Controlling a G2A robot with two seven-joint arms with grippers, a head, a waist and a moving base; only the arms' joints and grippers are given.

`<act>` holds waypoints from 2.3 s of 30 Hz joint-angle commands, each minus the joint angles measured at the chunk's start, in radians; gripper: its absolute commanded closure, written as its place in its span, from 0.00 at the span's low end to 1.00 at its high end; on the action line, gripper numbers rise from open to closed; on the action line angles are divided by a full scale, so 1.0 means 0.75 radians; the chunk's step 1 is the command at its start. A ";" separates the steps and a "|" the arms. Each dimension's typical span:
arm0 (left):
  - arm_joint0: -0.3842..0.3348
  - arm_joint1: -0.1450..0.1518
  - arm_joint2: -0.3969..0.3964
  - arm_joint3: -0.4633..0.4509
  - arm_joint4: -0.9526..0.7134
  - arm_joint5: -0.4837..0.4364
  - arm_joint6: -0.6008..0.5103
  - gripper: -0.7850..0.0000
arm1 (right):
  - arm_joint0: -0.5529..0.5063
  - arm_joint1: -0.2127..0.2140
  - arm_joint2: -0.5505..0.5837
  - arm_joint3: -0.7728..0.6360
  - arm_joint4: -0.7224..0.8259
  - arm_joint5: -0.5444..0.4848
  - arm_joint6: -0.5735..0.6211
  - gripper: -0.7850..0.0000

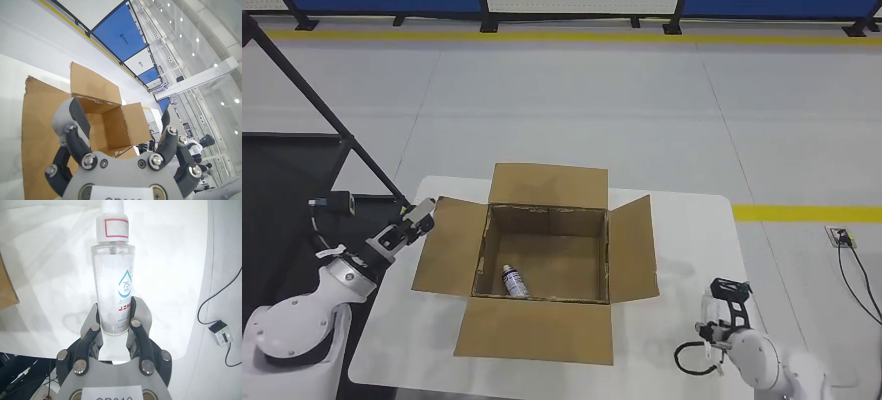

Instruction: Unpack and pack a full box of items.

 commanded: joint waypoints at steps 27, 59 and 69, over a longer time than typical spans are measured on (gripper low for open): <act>0.020 0.022 -0.006 -0.013 -0.014 0.005 0.023 0.00 | 0.218 0.014 -0.083 0.332 -0.068 -0.008 0.036 0.25; 0.020 0.053 -0.131 0.037 -0.033 0.011 0.080 0.00 | 0.081 0.019 -0.155 -0.578 -0.108 0.089 -0.135 0.00; 0.122 0.063 -0.184 0.091 -0.012 -0.029 0.073 0.00 | 0.653 -0.038 -0.706 -0.343 -0.191 0.036 0.074 0.00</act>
